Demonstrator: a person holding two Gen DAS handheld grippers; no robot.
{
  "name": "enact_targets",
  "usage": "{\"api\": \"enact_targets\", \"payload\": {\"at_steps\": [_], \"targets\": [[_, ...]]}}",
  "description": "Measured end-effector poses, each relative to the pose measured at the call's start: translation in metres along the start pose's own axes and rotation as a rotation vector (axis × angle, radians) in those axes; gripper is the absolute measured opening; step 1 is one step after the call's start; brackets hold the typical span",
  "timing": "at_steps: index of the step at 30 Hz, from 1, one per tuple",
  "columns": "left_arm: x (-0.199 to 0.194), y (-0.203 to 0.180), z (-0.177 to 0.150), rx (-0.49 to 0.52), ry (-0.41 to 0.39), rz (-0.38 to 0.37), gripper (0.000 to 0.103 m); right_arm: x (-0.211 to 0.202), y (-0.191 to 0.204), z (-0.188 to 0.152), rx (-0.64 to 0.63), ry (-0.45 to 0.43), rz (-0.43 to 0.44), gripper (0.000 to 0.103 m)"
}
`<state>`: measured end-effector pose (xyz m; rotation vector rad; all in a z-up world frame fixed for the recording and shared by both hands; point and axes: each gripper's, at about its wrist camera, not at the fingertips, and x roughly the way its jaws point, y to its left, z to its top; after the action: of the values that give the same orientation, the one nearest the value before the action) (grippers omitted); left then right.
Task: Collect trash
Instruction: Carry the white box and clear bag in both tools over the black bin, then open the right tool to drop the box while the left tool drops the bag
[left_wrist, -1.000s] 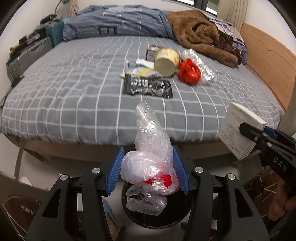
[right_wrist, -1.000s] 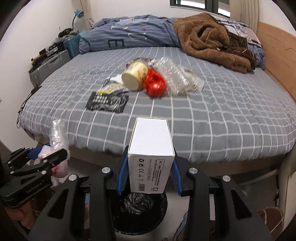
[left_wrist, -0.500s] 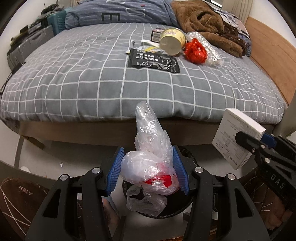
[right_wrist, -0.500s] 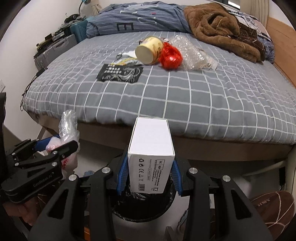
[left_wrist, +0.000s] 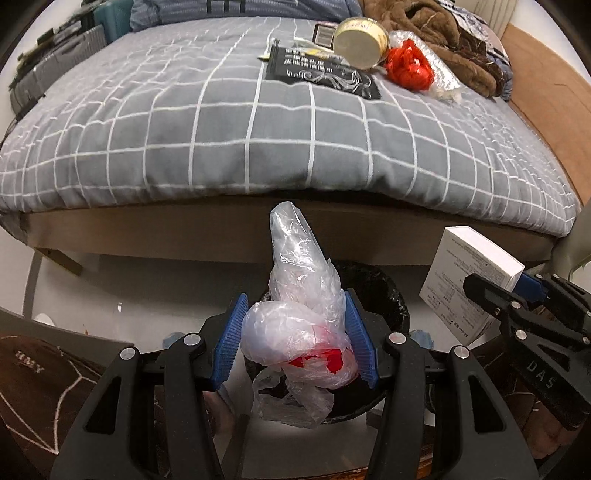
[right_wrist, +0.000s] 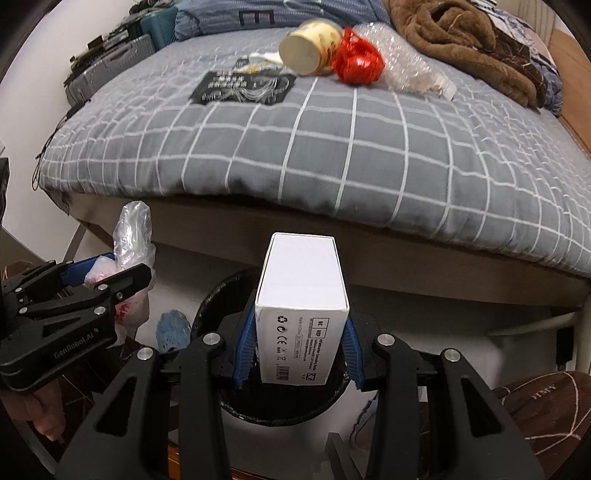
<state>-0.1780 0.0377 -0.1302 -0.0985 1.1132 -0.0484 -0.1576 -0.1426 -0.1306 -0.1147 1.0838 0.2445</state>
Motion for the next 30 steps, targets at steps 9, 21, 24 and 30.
{"api": "enact_targets", "payload": {"at_steps": [9,21,24,30], "targets": [[0.031,0.007,-0.005,-0.011,0.053,0.017,0.052,0.036,0.003,-0.008,-0.006,0.085,0.005,0.039],[0.059,0.008,-0.004,0.002,0.114,0.045,0.052,0.085,0.004,-0.016,-0.004,0.19,-0.007,0.039],[0.065,0.007,-0.006,0.003,0.132,0.061,0.052,0.095,0.004,-0.018,-0.003,0.214,-0.004,0.039],[0.071,0.006,-0.007,0.01,0.146,0.07,0.052,0.105,0.016,-0.021,-0.018,0.239,0.019,0.039]]}}
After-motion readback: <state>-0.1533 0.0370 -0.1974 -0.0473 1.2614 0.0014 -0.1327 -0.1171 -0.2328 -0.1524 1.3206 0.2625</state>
